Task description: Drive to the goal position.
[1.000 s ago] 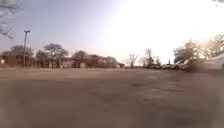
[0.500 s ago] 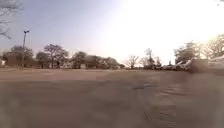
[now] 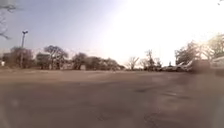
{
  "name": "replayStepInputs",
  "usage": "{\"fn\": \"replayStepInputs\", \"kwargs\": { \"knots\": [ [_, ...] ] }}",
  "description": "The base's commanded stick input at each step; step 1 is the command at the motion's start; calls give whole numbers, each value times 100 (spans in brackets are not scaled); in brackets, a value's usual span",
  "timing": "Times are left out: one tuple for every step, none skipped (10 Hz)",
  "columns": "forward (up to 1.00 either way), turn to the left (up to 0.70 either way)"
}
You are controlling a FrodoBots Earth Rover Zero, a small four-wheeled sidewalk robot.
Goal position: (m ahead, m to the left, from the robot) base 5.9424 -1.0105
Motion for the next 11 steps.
{"fn": "replayStepInputs", "kwargs": {
  "knots": [
    [70, 0],
    [70, 0],
    [70, 0],
    [70, 0],
    [70, 0],
    [70, 0],
    [70, 0],
    [70, 0],
    [70, 0],
    [70, 0],
    [70, 0]
  ]
}}
